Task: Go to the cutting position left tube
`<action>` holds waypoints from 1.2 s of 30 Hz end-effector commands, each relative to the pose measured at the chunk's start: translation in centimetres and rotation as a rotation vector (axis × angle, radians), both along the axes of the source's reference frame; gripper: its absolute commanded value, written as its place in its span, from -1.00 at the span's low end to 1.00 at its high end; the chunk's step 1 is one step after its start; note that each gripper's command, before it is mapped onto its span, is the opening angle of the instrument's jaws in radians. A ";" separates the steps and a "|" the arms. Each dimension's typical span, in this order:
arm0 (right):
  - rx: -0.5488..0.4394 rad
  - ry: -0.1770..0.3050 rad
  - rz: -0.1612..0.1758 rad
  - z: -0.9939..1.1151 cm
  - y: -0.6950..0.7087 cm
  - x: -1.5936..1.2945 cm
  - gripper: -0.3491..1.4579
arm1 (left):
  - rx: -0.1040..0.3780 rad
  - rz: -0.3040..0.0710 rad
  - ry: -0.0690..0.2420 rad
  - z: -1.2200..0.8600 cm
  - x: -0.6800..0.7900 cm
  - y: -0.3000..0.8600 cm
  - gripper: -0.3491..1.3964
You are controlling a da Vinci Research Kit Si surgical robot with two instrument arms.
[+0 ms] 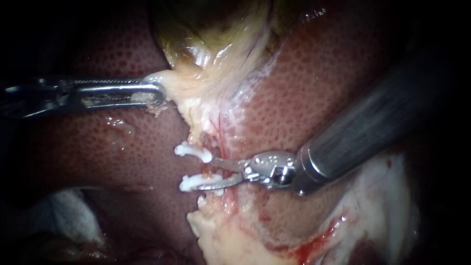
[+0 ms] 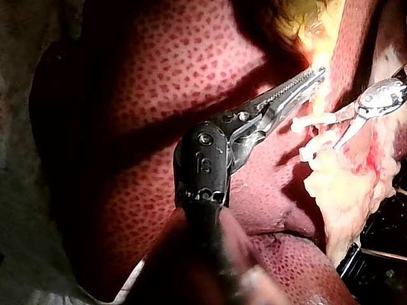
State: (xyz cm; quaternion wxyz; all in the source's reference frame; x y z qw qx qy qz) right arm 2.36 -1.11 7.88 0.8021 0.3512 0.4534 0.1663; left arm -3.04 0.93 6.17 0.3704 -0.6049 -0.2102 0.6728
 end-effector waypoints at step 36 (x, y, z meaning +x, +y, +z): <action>0.086 0.047 -0.005 0.16 0.09 0.39 0.65 | -0.006 0.005 -0.006 0.08 -0.16 -0.04 -1.00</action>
